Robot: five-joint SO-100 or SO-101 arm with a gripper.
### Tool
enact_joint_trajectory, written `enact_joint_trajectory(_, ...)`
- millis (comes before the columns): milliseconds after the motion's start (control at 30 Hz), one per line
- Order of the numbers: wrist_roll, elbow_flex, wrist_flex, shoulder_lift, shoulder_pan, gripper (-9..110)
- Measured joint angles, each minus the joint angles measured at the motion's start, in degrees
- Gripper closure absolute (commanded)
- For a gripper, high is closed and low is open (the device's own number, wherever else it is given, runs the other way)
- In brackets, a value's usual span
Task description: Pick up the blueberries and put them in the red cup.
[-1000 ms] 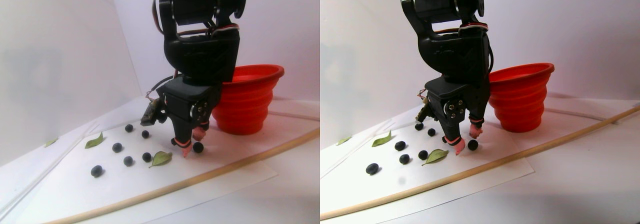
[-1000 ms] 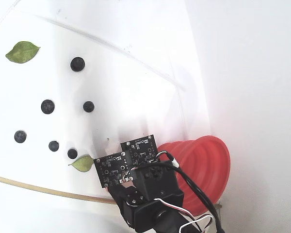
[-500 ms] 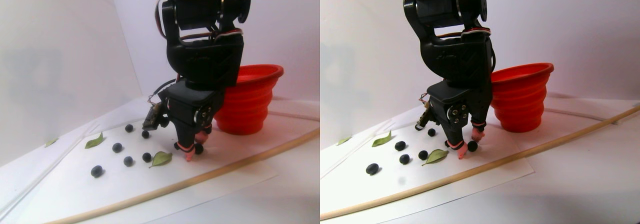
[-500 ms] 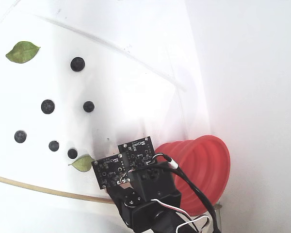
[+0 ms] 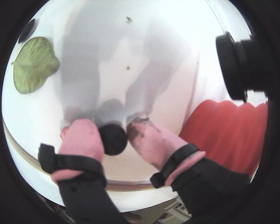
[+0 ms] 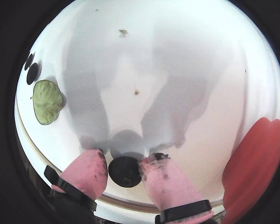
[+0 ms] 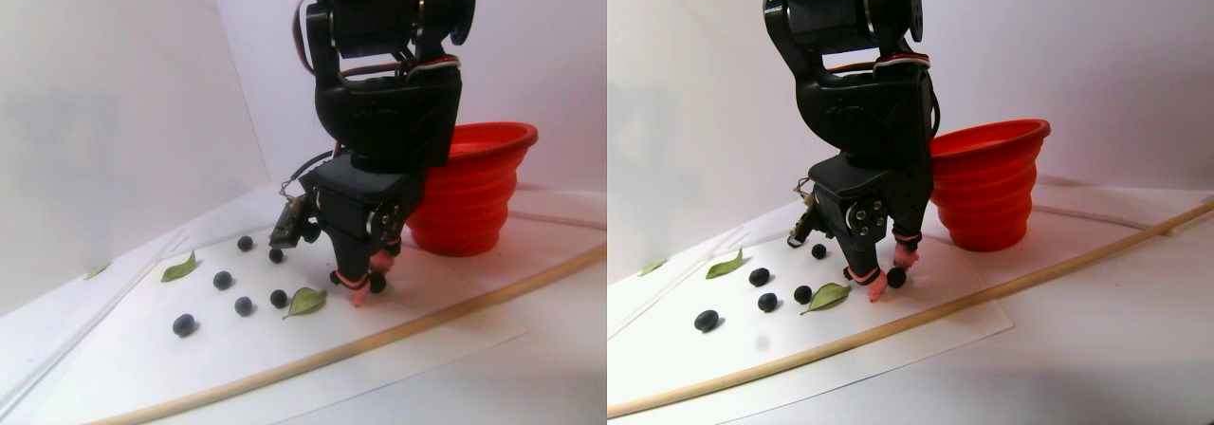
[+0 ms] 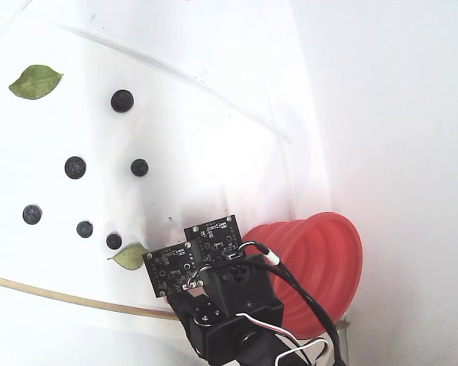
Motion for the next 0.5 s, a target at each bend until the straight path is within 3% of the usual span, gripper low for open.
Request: enact_joint_trajectory(500,1.58,0.0,1.58,0.0,-0.09,91)
